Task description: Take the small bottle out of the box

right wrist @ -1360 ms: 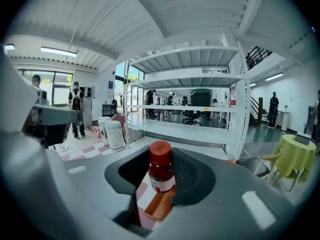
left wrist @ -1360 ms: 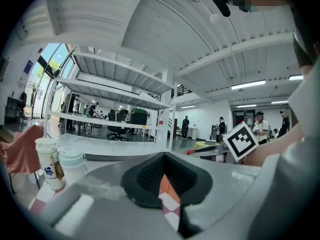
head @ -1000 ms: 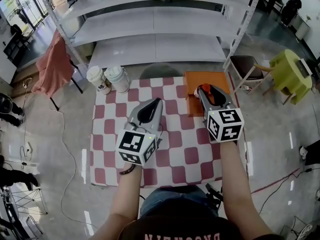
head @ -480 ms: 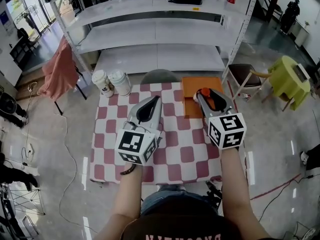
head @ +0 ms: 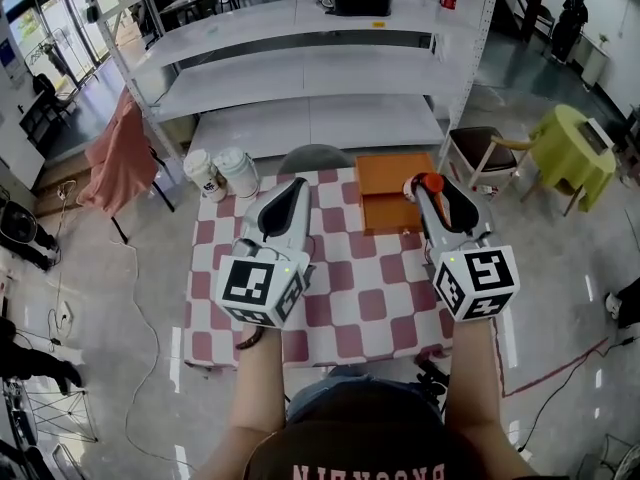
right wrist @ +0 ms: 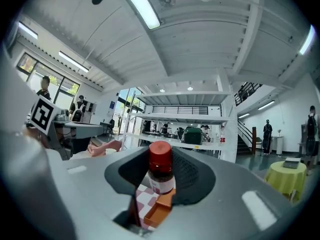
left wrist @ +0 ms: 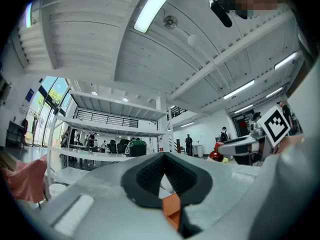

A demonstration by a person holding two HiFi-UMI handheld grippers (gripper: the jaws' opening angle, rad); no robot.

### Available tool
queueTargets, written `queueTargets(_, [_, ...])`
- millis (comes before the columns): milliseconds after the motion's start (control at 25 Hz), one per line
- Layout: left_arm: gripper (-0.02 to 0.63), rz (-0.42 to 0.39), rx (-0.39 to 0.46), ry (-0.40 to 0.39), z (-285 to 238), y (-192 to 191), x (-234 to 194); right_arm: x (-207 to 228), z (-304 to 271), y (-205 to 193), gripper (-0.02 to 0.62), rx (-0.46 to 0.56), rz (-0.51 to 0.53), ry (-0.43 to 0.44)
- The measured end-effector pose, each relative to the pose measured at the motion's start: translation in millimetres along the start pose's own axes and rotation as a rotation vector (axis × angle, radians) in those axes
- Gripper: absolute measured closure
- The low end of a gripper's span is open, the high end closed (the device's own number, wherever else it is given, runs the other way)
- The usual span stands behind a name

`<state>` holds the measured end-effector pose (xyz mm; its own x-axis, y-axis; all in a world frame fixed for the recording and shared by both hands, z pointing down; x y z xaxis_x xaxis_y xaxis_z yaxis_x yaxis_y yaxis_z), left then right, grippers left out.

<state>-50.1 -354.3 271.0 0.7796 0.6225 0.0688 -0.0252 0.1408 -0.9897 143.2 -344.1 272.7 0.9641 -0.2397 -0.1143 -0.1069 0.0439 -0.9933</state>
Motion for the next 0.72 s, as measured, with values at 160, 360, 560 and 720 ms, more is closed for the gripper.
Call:
queueTargets(160, [0.606,-0.041,0.011,-0.016,1,16,8,10,19,16,0.457,0.039,0.03,-0.037])
queueTargets(360, [0.606,-0.074,0.008,-0.027,1,24,16,15,30,22,0.457,0.043,0.048,-0.057])
queueTargets(560, [0.606,-0.072,0.011,-0.02,4,29,17,14,40,30,0.457,0.063,0.039,-0.066])
queueTargets(720, [0.606,-0.068,0.017,-0.009,6,31,16,14,47,38,0.457,0.094,0.008,-0.071])
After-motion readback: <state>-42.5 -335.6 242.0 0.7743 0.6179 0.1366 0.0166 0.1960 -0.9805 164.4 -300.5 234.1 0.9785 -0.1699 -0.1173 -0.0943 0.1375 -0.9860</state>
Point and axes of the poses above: the fingertips, and each gripper's own axes: z backward along the fingers, x to its right, y out of its top, the point moved 1 cm from there along z, backward along the fingers, and after that the axes turned 7 degrees about -y, right-handed, at the moved point
